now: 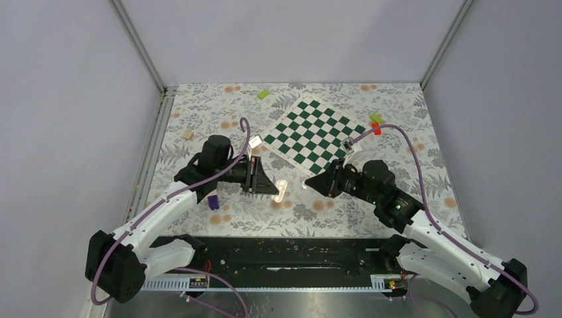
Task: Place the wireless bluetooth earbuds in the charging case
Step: Place the left earbud at the corner of the board.
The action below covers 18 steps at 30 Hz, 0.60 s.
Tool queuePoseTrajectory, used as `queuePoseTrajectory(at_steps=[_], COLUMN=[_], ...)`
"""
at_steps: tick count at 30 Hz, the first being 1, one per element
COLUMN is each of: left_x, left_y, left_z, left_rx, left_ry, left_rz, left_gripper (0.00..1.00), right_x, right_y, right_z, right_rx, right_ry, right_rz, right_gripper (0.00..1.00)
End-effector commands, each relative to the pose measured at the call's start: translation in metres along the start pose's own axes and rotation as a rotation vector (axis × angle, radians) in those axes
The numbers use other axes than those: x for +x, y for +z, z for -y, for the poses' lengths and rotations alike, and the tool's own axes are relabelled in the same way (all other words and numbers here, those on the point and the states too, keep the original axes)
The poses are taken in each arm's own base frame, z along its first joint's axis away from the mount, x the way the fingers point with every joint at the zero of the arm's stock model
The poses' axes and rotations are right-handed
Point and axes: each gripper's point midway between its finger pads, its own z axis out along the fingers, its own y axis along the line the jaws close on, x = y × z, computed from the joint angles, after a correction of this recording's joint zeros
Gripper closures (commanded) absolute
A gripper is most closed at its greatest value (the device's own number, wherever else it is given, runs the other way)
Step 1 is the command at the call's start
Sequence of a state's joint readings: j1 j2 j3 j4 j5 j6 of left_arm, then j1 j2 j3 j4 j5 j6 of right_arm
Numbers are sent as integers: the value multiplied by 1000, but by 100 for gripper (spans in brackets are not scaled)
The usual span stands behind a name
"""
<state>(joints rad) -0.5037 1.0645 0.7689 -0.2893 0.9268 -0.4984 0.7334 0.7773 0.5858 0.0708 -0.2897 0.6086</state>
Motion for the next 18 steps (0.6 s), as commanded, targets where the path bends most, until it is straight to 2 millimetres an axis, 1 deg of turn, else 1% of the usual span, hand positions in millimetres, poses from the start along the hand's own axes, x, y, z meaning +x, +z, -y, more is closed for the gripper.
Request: queuePoseTrajectory(at_steps=[1,3,4,5,6,8,10,13,18], left_x=[-28,-29,-29,-29,-29,-28,-28,-28,-20], left_y=[6,9,10,10,10,8,4,4,12], left_z=[-8,-13,-17,-22,-25,-32,-36,-31,-19], left_rx=[-70,-70,-81,-96,-111,-148,-178,-161,-68], left_ry=[-97,-166,-199,-223,-244,-259,-266,-267,-258], left_rz=[120,158,178,196,211,241,263,255,149], left_gripper=[88,88,88,88,88,88,88,88,88], right_x=[-32,-35,-35,-29,-24,-17,-12,-13,-10], right_y=[2,0,-1,-3,-4,-3,0,9,21], right_z=[6,19,29,44,51,58,55,37,5], right_rx=[111,176,228,298,332,361,332,225,81], right_ry=[110,160,199,223,234,257,276,253,96], right_rz=[136,181,203,198,194,174,157,140,69], right_gripper=[100,100,100,100,100,100,100,100,100])
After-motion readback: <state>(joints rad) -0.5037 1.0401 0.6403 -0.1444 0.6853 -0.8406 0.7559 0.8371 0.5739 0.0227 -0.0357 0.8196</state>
